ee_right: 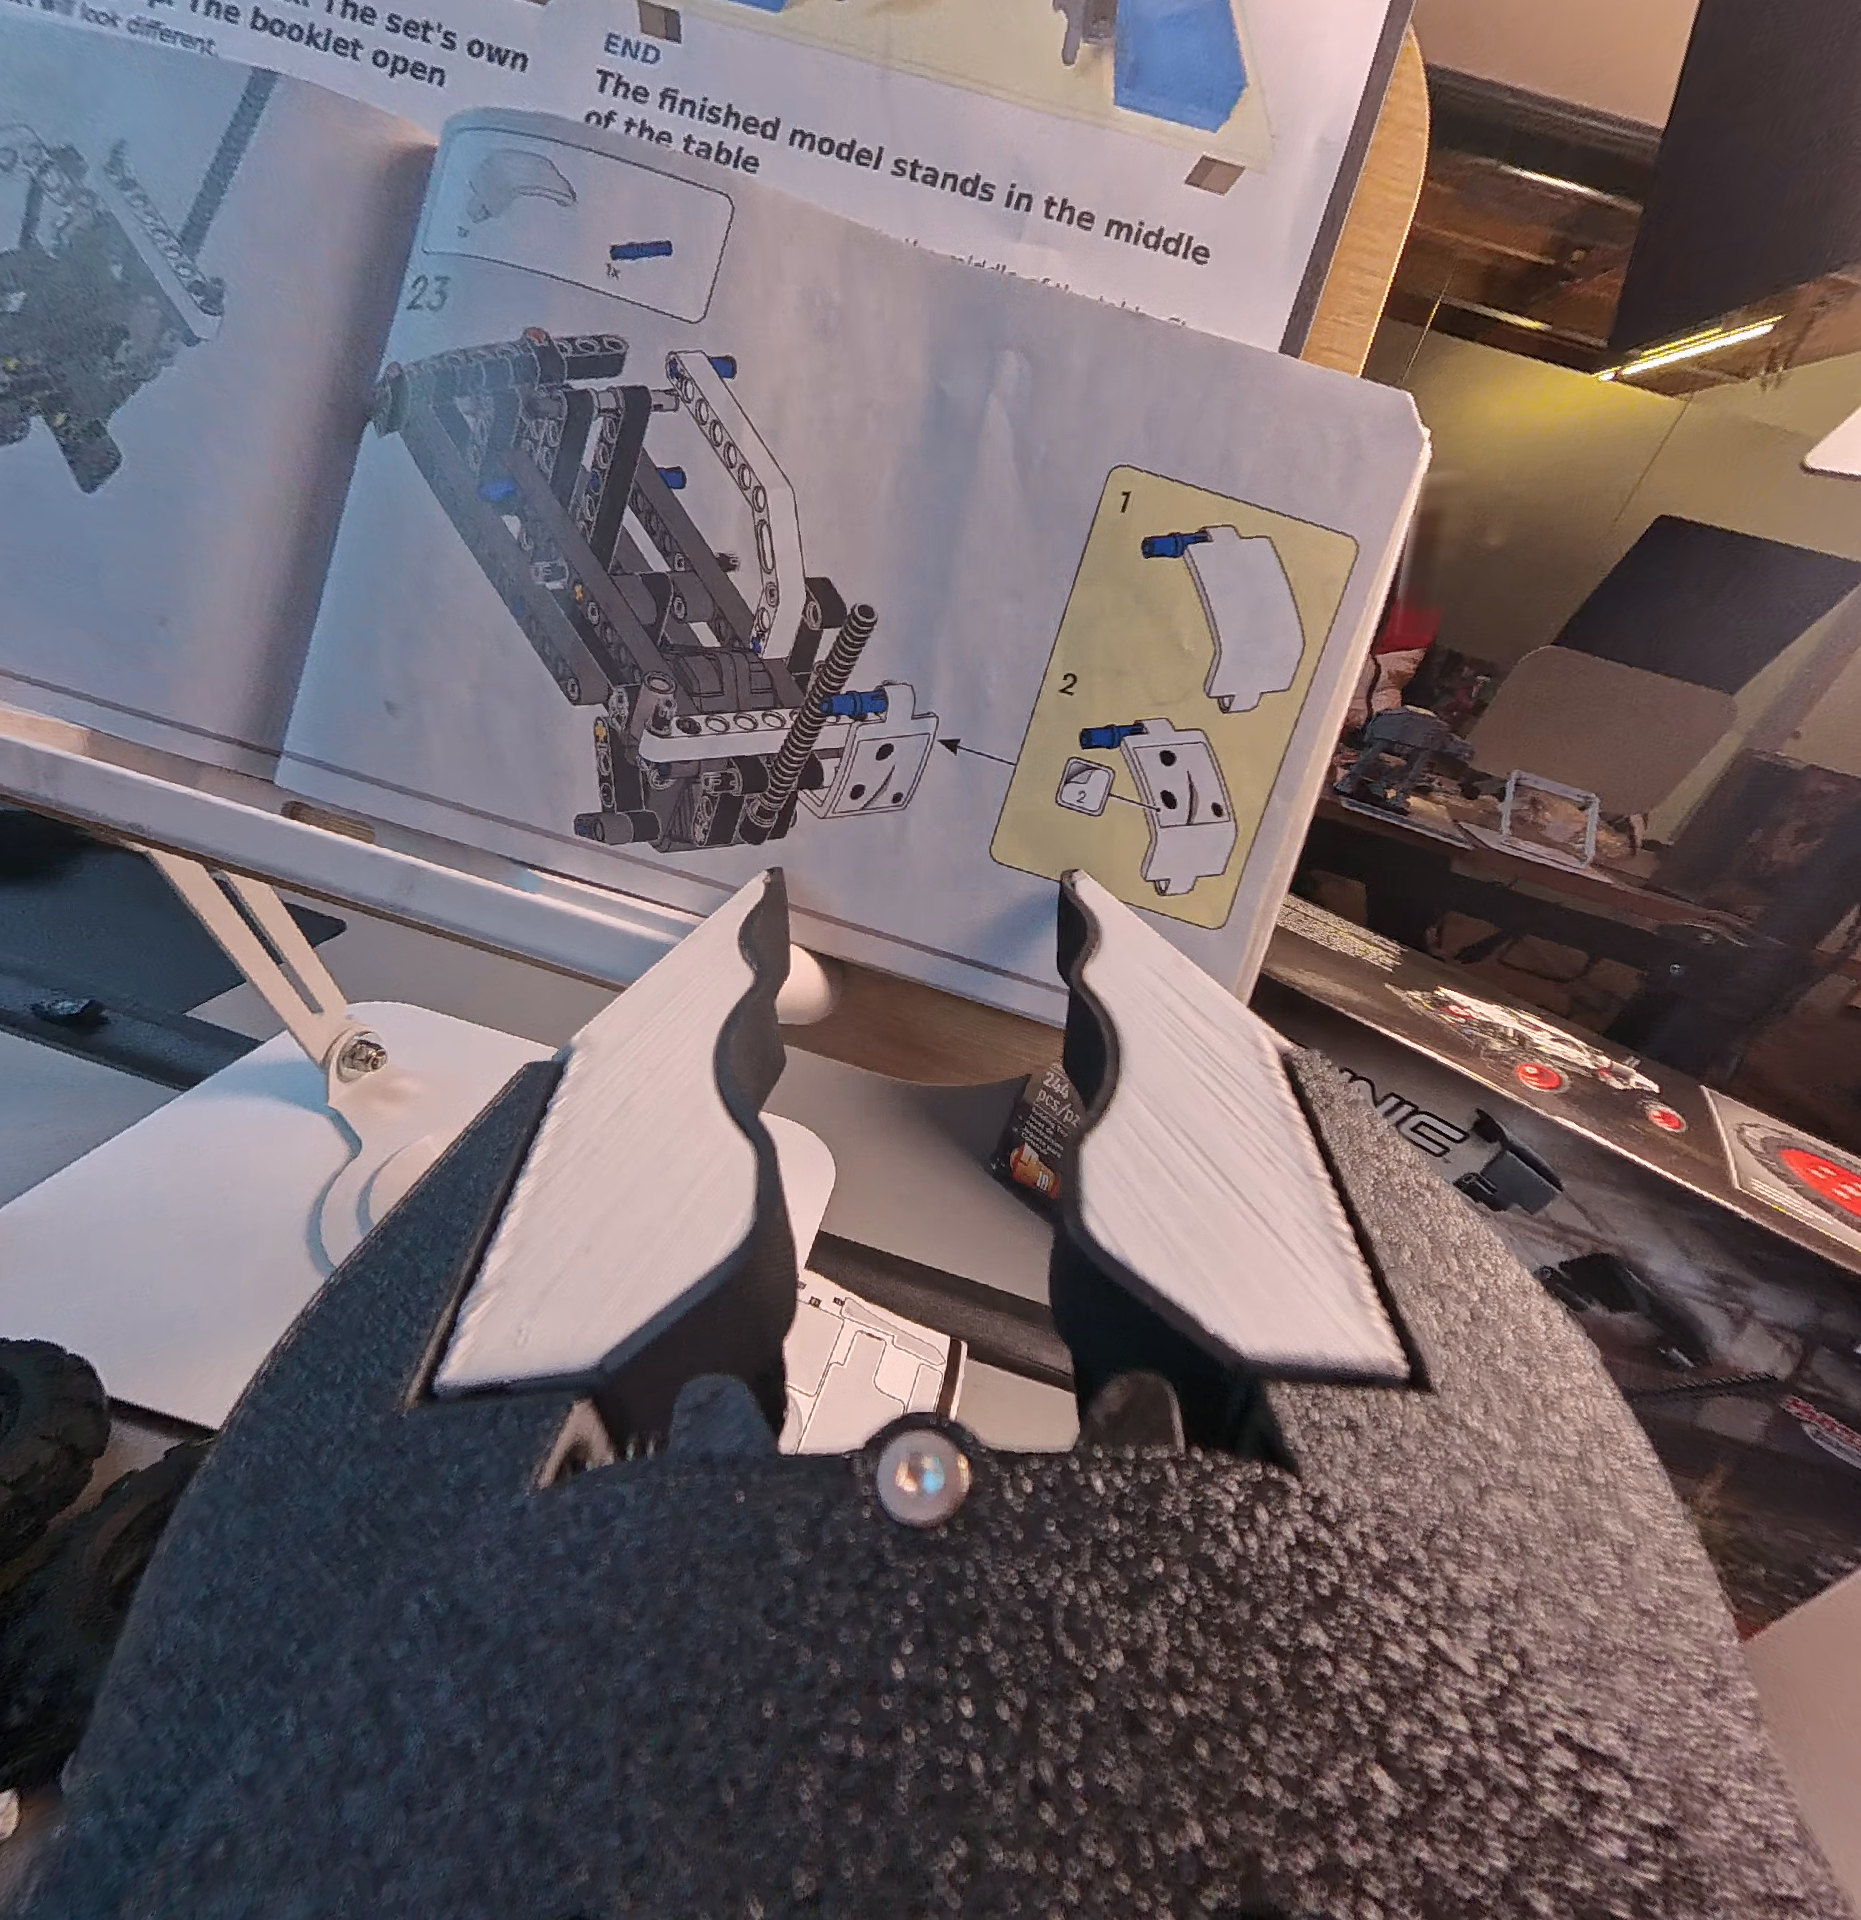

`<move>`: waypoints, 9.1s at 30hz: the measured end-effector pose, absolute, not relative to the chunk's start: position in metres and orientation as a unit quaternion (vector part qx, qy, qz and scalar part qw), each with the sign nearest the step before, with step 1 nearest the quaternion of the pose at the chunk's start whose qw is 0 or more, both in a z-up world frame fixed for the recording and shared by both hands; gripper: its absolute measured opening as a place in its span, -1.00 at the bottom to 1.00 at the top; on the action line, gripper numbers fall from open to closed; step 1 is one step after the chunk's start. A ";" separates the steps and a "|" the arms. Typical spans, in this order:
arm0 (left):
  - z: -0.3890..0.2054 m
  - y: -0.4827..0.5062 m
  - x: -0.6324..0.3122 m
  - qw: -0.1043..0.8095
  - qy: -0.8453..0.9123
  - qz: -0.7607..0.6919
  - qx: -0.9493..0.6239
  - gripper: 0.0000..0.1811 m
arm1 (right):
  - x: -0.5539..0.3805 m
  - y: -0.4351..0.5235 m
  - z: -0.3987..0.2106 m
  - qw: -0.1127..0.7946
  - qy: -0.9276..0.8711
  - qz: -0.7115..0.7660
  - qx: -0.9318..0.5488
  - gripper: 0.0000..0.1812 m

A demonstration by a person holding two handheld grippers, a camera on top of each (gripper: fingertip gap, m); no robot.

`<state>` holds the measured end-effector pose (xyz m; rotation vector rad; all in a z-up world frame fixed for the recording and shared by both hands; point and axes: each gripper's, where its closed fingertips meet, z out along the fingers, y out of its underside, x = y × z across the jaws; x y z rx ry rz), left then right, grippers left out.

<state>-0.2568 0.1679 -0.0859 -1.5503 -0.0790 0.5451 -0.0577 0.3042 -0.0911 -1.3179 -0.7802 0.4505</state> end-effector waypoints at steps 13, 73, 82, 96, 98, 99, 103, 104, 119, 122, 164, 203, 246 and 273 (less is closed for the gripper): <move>-0.077 0.164 -0.239 0.699 -0.011 0.213 -0.683 -0.86 | -0.066 0.296 -0.092 0.691 -0.367 0.220 -0.583 -0.45; -0.078 0.163 -0.240 0.690 -0.009 0.148 -0.708 -0.30 | -0.040 0.291 -0.054 0.726 -0.364 0.231 -0.536 -0.53; -0.043 0.078 -0.149 0.698 0.151 0.031 -0.700 -0.25 | -0.016 0.176 -0.006 0.634 -0.525 0.343 -0.454 -0.46; -0.206 -0.004 0.052 0.425 0.343 -0.231 -0.806 0.11 | 0.101 0.005 -0.215 0.452 -0.758 0.186 -0.432 -0.66; -0.222 0.003 0.062 0.389 0.367 -0.204 -0.820 0.09 | 0.097 0.013 -0.213 0.471 -0.745 0.186 -0.433 -0.71; -0.229 0.006 0.064 0.375 0.376 -0.188 -0.826 0.02 | 0.097 0.016 -0.212 0.475 -0.746 0.186 -0.429 -0.71; -0.241 0.014 0.064 0.369 0.391 -0.135 -0.832 -0.27 | 0.100 0.026 -0.218 0.468 -0.756 0.168 -0.425 -0.79; -0.242 0.015 0.063 0.372 0.390 -0.133 -0.832 -0.28 | 0.100 0.026 -0.218 0.465 -0.753 0.180 -0.429 -0.79; -0.224 0.004 0.053 0.332 0.307 -0.351 -0.820 -0.36 | 0.091 0.021 -0.205 0.448 -0.726 0.301 -0.427 -0.86; -0.210 0.000 0.052 0.317 0.278 -0.432 -0.797 -0.36 | 0.087 0.019 -0.196 0.466 -0.720 0.302 -0.417 -0.83; -0.245 -0.001 0.048 0.348 0.332 -0.143 -0.865 -0.28 | 0.079 0.025 -0.223 0.466 -0.689 0.255 -0.493 -0.82; -0.244 0.008 0.039 0.322 0.319 -0.127 -0.882 -0.19 | 0.120 0.022 -0.202 0.458 -0.505 0.289 -0.672 -0.99; -0.116 -0.053 0.035 0.631 0.384 -0.171 -0.652 -0.98 | 0.037 -0.052 -0.116 0.279 -0.602 0.597 -0.452 -0.78; -0.112 -0.053 0.020 0.574 0.254 -0.432 -0.647 -0.99 | 0.009 -0.055 -0.100 0.366 -0.680 0.555 -0.310 -0.98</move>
